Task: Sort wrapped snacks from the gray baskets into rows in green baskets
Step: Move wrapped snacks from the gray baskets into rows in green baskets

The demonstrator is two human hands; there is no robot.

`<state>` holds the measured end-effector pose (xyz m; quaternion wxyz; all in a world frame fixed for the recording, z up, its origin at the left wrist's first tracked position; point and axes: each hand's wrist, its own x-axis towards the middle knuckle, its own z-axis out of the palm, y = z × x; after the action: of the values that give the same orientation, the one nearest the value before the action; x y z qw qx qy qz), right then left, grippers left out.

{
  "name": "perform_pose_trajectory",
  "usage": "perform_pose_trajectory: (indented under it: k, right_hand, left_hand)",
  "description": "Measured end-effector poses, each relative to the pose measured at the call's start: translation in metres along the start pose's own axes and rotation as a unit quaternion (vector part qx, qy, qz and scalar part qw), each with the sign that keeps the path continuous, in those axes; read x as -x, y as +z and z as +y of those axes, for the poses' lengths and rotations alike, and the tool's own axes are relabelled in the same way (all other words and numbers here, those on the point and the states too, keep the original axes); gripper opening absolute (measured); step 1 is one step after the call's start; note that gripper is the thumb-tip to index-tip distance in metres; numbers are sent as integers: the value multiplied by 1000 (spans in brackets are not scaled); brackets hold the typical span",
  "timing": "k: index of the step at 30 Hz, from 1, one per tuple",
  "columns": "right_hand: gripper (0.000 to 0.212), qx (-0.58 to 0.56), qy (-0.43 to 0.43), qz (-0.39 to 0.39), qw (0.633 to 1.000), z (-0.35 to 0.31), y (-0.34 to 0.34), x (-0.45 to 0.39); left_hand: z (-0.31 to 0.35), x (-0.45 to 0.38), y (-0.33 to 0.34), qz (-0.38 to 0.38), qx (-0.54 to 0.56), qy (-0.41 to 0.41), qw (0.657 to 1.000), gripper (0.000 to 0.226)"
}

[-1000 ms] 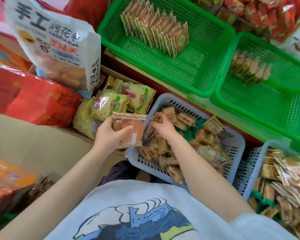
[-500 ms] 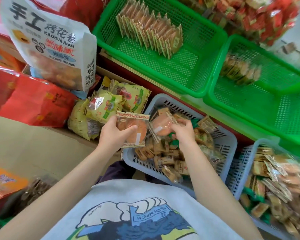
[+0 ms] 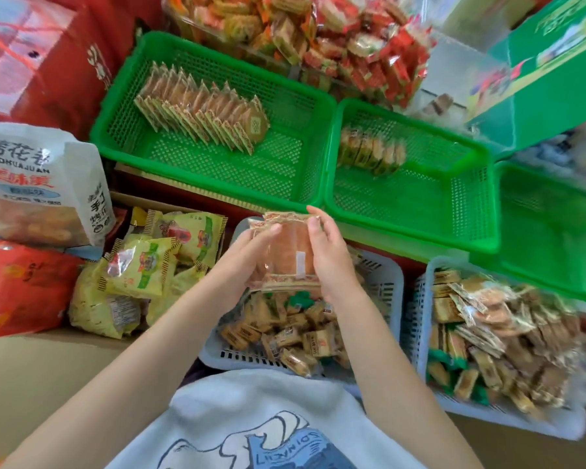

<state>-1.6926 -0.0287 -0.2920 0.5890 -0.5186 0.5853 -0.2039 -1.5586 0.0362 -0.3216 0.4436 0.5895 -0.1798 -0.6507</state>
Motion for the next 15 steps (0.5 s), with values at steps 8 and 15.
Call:
perform_pose_trajectory:
  k: [8,15]
  right_hand:
    - [65,-35,50,-61,996,-25,24,-21]
    - [36,-3,50,-104,993,-58,48,-68]
  left_hand:
    - [34,-20,-11,25,80,35,996,48]
    - [70,-71,-52,123,-140,141,972,65]
